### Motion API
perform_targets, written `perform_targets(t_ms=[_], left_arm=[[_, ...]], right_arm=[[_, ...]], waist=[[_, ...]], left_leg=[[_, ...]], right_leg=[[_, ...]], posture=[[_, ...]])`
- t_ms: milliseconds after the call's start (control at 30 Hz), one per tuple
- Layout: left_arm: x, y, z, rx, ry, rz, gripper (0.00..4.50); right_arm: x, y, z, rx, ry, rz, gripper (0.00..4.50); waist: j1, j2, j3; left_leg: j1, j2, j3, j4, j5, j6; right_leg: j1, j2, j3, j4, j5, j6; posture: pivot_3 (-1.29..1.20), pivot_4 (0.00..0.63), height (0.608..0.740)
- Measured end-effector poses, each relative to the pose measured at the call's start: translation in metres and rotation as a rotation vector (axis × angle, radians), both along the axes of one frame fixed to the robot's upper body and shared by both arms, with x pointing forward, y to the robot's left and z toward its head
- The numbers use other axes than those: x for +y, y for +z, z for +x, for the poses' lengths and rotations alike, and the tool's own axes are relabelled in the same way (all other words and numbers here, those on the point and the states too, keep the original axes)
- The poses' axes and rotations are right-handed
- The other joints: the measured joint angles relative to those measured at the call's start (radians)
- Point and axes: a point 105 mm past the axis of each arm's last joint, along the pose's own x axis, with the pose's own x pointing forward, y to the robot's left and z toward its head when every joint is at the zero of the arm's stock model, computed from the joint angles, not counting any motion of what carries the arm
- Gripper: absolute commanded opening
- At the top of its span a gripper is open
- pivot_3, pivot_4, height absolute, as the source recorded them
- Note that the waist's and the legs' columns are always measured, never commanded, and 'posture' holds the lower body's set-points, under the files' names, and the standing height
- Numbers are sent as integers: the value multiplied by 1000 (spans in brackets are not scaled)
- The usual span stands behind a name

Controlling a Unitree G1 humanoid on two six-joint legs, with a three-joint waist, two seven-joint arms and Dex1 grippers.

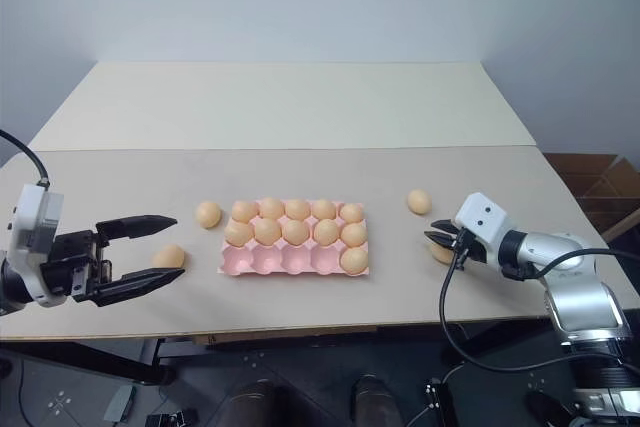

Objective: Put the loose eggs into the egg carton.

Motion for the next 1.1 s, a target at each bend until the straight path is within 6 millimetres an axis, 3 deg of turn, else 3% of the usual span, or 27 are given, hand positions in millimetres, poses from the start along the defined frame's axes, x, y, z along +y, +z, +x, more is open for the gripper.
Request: perform_targets(t_ms=[233, 400, 533, 633, 833, 933, 1100], left_arm=[[0, 0, 0, -3, -2, 1, 4500], [1, -2, -1, 4, 4, 1, 4500], [2, -4, -2, 8, 13, 3, 4500], [2, -4, -3, 8, 14, 4, 4500], [5, -2, -3, -5, 25, 8, 4500], [5, -2, -3, -4, 27, 9, 4500], [6, -2, -2, -6, 31, 16, 4500]], right_arm=[[-11, 9, -11, 43, 11, -8, 4422], [-21, -12, -19, 158, -29, -30, 4422], [-17, -31, -16, 209, -56, -9, 4422], [-12, -38, -11, 225, -84, 11, 3778], [-2, -30, -8, 186, -74, 24, 1783], [13, -10, -8, 109, -39, 39, 1654], [65, 31, -16, -21, 117, 123, 1654]], waist=[[0, 0, 0], [-1, 0, 0], [-7, 0, 0], [-9, 0, 0], [-8, 0, 0], [-8, 0, 0], [-11, 0, 0]], left_leg=[[1, 0, 0, 0, 0, 0], [1, 0, 0, 0, 0, 0], [1, 0, 0, 0, 0, 0], [1, 0, 0, 0, 0, 0], [0, 0, 0, 0, 0, 0], [0, 0, 0, 0, 0, 0], [1, 1, 0, 0, 0, 0]], right_leg=[[0, 0, 0, 0, 0, -1], [0, 0, 0, 0, -1, -2], [0, 0, 0, 1, -1, -2], [0, 0, 1, 1, -1, -2], [0, 0, 0, 1, 0, 0], [0, 0, 0, 1, 0, 0], [0, 1, 0, 2, 0, 0]], posture=[[0, 150, 740], [0, 150, 740], [0, 150, 740], [0, 150, 740], [0, 150, 740], [0, 150, 740], [0, 150, 740]])
